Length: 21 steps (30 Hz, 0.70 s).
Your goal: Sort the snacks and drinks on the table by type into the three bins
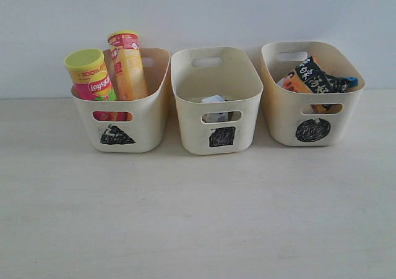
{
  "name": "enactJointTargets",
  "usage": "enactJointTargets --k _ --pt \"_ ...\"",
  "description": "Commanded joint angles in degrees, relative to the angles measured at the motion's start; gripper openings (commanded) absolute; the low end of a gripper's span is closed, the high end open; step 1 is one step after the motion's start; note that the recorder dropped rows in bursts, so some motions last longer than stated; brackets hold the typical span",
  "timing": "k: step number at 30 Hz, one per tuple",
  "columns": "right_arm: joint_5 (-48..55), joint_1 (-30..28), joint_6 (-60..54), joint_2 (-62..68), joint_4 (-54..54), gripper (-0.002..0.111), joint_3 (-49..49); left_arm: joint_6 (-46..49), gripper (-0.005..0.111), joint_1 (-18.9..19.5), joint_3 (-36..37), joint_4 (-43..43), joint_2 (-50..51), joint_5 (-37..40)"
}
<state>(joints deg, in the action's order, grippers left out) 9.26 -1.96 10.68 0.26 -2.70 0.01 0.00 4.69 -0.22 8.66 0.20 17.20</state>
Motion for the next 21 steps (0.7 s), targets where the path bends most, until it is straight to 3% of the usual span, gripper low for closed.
enactJointTargets --k 1,16,21 --pt "-0.15 -0.18 -0.08 -0.26 -0.27 0.0 -0.01 -0.43 0.004 -0.24 0.22 -0.35 -0.2 -0.02" --pt "0.76 -0.18 -0.34 -0.26 -0.27 0.0 -0.01 -0.43 0.004 -0.24 0.22 -0.35 -0.2 -0.02" --pt "7.28 -0.18 -4.1 -0.26 -0.27 0.0 -0.01 -0.43 0.004 -0.24 0.22 -0.35 -0.2 -0.02"
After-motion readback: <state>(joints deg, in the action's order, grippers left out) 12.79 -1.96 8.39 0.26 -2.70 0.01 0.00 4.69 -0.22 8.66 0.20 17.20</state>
